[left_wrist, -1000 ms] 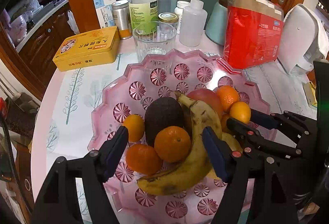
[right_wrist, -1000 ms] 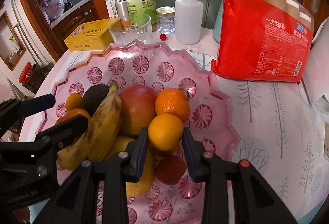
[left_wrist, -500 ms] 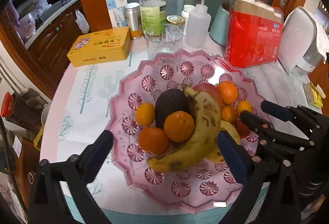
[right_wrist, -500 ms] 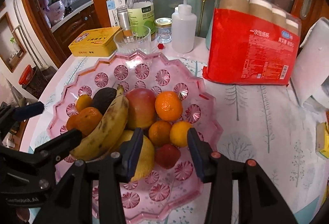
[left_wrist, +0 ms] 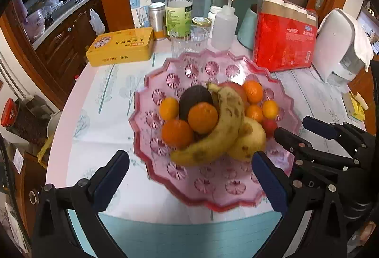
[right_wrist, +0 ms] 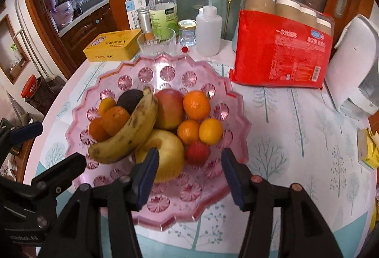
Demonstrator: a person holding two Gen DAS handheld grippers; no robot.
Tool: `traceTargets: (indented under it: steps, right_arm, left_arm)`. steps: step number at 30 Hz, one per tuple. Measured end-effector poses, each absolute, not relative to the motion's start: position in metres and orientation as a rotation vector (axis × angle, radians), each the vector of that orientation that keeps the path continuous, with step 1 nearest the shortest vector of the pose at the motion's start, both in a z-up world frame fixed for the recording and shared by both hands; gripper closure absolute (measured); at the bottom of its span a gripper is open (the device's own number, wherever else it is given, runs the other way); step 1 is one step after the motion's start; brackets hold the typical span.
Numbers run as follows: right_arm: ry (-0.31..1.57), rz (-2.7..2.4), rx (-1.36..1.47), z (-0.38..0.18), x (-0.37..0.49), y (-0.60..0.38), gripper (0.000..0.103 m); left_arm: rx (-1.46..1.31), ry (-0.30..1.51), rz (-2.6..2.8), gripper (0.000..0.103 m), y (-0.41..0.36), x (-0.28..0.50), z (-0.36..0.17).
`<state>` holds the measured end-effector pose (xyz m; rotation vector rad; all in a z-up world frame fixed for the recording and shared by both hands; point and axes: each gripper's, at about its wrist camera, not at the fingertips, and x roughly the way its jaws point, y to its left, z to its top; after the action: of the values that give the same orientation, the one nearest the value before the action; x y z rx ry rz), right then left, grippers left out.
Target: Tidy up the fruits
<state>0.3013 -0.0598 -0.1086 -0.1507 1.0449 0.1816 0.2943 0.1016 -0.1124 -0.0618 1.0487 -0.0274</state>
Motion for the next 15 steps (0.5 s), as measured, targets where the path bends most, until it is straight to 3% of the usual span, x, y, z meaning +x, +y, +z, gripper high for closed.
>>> traceTargets:
  steps: [6,15]
  right_arm:
    - [1.052,0.151,-0.111,-0.106,0.268,-0.07,0.044]
    - [1.034,0.059,-0.053,-0.087,0.182,-0.098,0.033]
  left_arm:
    - [-0.061,1.055,-0.049,0.0,0.093,0.264,-0.108]
    - [-0.024,1.051,-0.142,0.0,0.066,0.201,-0.09]
